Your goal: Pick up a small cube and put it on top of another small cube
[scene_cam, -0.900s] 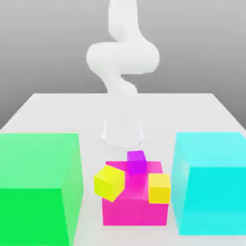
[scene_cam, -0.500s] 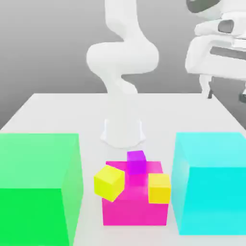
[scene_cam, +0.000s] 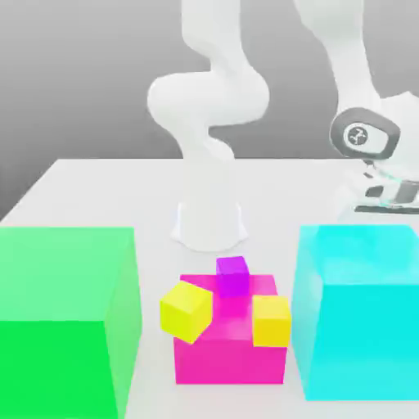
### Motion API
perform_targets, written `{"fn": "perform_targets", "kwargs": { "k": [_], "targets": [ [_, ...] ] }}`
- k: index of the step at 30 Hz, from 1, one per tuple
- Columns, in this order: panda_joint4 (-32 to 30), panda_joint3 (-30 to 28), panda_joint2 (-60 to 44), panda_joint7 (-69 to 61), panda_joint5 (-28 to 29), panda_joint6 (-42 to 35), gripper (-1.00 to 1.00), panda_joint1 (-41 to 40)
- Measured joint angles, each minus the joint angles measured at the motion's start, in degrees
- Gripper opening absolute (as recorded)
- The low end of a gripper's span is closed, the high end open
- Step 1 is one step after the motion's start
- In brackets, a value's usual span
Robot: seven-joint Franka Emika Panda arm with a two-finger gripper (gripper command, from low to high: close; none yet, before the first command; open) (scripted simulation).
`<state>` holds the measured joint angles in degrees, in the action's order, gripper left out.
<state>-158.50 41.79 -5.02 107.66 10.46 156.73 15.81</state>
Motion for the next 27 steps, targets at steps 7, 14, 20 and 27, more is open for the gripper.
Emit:
{"fn": "perform_targets", "kwargs": {
  "k": [7, 14, 20, 27],
  "targets": [
    [2.8, -15.8, -9.2, 15.4, 17.4, 10.6, 0.0, 8.3],
    [4.1, -24.2, -13.5, 20.4, 24.0, 13.8, -1.0, 15.2],
    [2.6, -16.6, -8.9, 14.5, 16.2, 10.9, -1.0, 9.3],
    [-0.1, -6.7, 4.4, -6.3, -8.9, 4.5, -1.0, 5.2]
  ]
}}
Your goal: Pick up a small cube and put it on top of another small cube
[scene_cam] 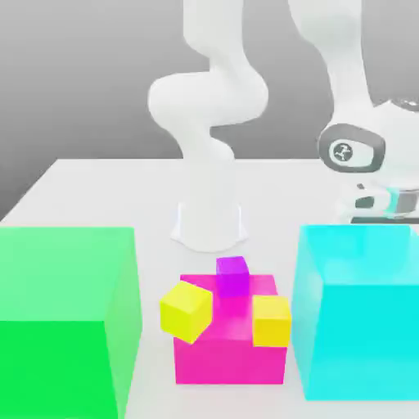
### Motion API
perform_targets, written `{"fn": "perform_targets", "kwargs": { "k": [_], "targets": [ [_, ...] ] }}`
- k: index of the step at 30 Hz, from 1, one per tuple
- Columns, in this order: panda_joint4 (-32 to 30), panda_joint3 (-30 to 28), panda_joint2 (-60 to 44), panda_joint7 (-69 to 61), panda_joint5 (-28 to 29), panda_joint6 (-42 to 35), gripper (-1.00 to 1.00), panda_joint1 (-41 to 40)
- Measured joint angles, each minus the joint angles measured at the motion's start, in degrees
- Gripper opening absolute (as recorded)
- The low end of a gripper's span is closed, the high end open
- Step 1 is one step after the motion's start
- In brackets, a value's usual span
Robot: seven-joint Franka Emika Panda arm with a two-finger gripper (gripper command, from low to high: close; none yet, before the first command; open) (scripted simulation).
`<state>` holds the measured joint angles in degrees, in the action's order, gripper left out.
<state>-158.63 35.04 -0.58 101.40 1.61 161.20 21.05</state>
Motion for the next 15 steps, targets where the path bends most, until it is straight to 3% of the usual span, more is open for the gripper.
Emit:
{"fn": "perform_targets", "kwargs": {
  "k": [7, 15],
  "targets": [
    [-0.6, -6.6, 12.2, -20.3, -15.0, -4.8, -1.0, 4.5],
    [-1.6, -17.3, 24.6, -37.3, -23.4, -10.1, -1.0, 10.4]
  ]
}}
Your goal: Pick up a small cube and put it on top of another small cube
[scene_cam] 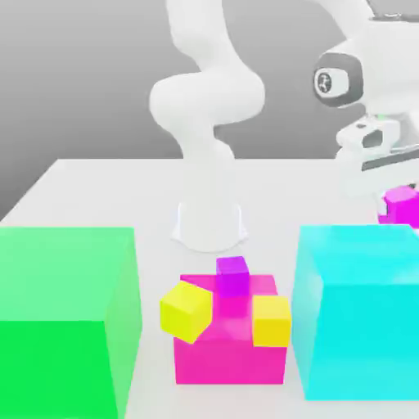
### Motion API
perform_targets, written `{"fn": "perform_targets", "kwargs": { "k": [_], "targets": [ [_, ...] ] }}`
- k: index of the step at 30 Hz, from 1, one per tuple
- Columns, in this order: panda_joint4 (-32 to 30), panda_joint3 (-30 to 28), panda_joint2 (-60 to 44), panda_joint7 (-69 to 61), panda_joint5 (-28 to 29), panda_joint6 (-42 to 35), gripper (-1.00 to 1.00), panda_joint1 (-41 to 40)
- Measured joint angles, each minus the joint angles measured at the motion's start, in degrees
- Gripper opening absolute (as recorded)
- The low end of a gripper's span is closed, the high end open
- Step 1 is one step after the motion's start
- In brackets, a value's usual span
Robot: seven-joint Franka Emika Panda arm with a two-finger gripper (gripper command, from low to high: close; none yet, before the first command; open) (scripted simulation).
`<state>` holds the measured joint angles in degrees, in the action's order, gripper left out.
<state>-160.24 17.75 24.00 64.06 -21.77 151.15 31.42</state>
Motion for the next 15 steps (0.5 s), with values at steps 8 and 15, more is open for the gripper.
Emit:
{"fn": "perform_targets", "kwargs": {
  "k": [8, 15],
  "targets": [
    [-2.6, -7.7, 6.5, -2.9, 7.7, -9.9, -1.0, -12.4],
    [-4.9, -13.2, 11.1, -3.6, 15.6, -18.8, -1.0, -25.3]
  ]
}}
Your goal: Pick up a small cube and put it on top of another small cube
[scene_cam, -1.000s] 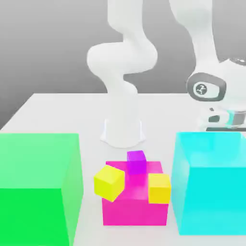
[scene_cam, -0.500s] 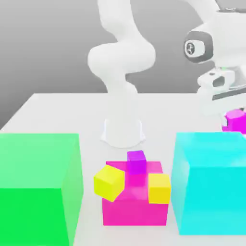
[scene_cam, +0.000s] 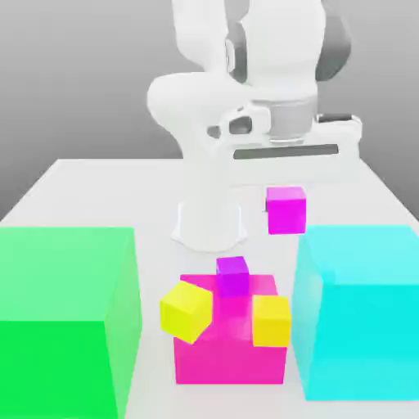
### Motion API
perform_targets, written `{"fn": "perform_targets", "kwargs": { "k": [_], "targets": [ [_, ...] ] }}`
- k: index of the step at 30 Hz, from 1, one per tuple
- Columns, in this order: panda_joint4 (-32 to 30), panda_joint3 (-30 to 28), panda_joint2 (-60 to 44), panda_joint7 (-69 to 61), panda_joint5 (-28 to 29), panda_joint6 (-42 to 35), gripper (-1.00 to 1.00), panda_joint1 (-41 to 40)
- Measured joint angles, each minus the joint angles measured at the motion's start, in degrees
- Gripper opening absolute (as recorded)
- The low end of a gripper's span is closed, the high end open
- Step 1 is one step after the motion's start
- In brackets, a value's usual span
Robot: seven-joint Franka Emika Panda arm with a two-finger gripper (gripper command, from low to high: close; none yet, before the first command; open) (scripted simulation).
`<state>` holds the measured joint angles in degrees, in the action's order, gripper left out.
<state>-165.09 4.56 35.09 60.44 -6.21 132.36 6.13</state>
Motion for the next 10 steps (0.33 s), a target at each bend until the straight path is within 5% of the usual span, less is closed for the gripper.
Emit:
{"fn": "perform_targets", "kwargs": {
  "k": [6, 7, 10],
  "targets": [
    [-3.3, 0.6, -8.7, 1.6, 2.1, 9.7, -1.0, -3.7],
    [-3.8, 0.9, -10.4, 1.5, 2.0, 11.9, 1.0, -3.9],
    [-3.8, 0.9, -10.4, 1.5, 2.0, 11.9, 1.0, -3.9]
  ]
}}
